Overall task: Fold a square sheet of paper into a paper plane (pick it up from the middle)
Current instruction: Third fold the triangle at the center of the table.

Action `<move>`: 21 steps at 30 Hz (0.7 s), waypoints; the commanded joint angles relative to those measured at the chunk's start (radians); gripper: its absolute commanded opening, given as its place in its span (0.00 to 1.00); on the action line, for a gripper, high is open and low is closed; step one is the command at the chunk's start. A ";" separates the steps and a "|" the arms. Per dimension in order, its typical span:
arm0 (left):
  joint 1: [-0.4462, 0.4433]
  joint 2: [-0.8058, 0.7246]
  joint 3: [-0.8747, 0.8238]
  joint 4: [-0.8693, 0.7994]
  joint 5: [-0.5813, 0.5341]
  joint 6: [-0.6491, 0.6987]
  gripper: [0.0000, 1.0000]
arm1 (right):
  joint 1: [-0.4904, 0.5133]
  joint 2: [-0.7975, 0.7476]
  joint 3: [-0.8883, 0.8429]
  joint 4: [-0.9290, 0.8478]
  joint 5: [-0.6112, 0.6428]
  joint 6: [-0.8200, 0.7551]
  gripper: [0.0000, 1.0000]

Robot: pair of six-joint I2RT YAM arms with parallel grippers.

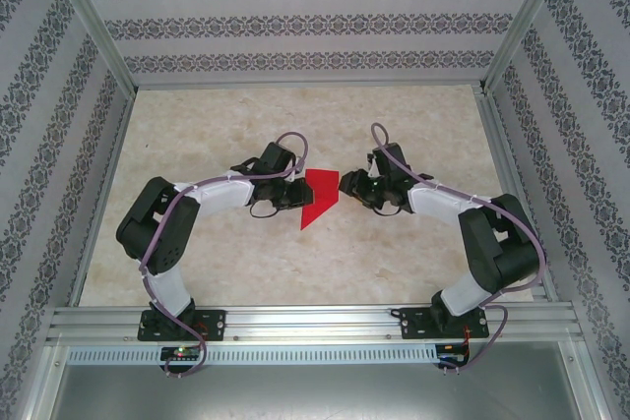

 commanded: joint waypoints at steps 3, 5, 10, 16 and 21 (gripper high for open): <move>-0.006 0.030 0.023 -0.008 -0.096 0.016 0.11 | 0.045 0.045 0.018 0.072 0.020 0.061 0.47; -0.004 0.048 0.026 0.008 -0.072 0.009 0.10 | 0.062 0.067 0.038 0.067 0.028 0.074 0.47; -0.004 0.085 0.046 0.009 -0.047 0.005 0.10 | 0.080 0.113 0.075 0.043 0.047 0.099 0.46; -0.005 0.125 0.049 -0.022 -0.098 -0.004 0.10 | 0.094 0.154 0.111 0.019 0.057 0.107 0.45; -0.004 0.131 0.035 -0.071 -0.169 -0.013 0.09 | 0.099 0.175 0.130 -0.016 0.093 0.120 0.45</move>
